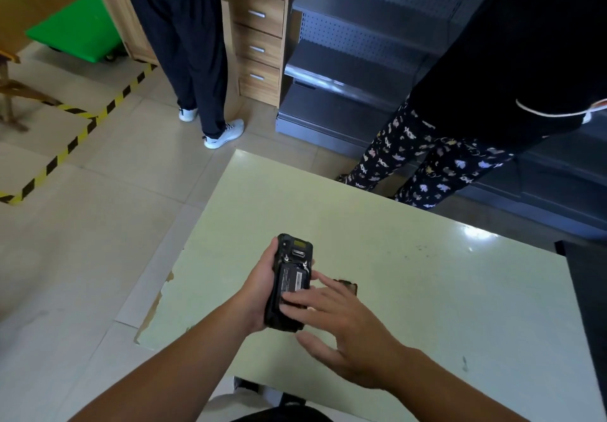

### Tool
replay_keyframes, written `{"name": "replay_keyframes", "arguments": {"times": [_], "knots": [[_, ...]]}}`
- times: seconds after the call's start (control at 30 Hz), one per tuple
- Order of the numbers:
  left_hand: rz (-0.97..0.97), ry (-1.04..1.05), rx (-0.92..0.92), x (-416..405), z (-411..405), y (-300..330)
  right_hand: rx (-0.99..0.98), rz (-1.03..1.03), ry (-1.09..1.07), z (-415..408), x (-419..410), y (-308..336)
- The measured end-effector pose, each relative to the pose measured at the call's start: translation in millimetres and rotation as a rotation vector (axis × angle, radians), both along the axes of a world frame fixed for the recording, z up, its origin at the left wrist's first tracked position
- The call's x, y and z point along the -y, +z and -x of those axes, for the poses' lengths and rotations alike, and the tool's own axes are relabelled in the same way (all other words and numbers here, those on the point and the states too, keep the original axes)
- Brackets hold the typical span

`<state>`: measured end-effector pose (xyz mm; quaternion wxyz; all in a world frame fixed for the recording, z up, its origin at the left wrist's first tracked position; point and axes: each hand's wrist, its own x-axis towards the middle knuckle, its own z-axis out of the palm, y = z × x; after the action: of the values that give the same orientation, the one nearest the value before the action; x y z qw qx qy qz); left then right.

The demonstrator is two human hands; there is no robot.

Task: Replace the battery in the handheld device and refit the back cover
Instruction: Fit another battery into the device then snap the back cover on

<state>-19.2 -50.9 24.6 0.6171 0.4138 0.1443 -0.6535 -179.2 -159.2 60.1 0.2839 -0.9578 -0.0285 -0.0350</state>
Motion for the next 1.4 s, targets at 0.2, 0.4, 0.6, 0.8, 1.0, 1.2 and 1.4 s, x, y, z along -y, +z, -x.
{"name": "replay_keyframes", "arguments": {"times": [0.2,0.4,0.6,0.8,1.0,1.2,1.4], "knots": [[0.041,0.101,-0.103,-23.2,4.9,-26.0,-0.541,0.065,-0.634,-2.9,44.5,-65.1],[0.081,0.175,-0.175,-40.5,11.4,-39.2,-0.729,0.120,-0.698,-8.4,38.0,-108.4],[0.083,0.202,-0.158,-48.0,8.1,-45.7,-0.710,0.145,-0.858,-20.4,21.3,-116.1],[0.095,0.251,-0.173,-48.8,5.2,-50.2,-0.631,0.070,-1.048,-29.4,8.4,-118.5],[0.107,0.280,-0.170,-50.6,2.2,-57.3,-0.455,0.005,-1.070,-11.6,1.4,-116.5],[0.109,0.309,-0.160,-28.3,7.2,-43.9,-0.322,-0.175,-1.150,-36.1,10.4,-55.0],[0.145,0.157,-0.098,9.0,10.1,-16.5,-0.149,-0.276,-0.918,-68.6,-13.5,31.7]]}}
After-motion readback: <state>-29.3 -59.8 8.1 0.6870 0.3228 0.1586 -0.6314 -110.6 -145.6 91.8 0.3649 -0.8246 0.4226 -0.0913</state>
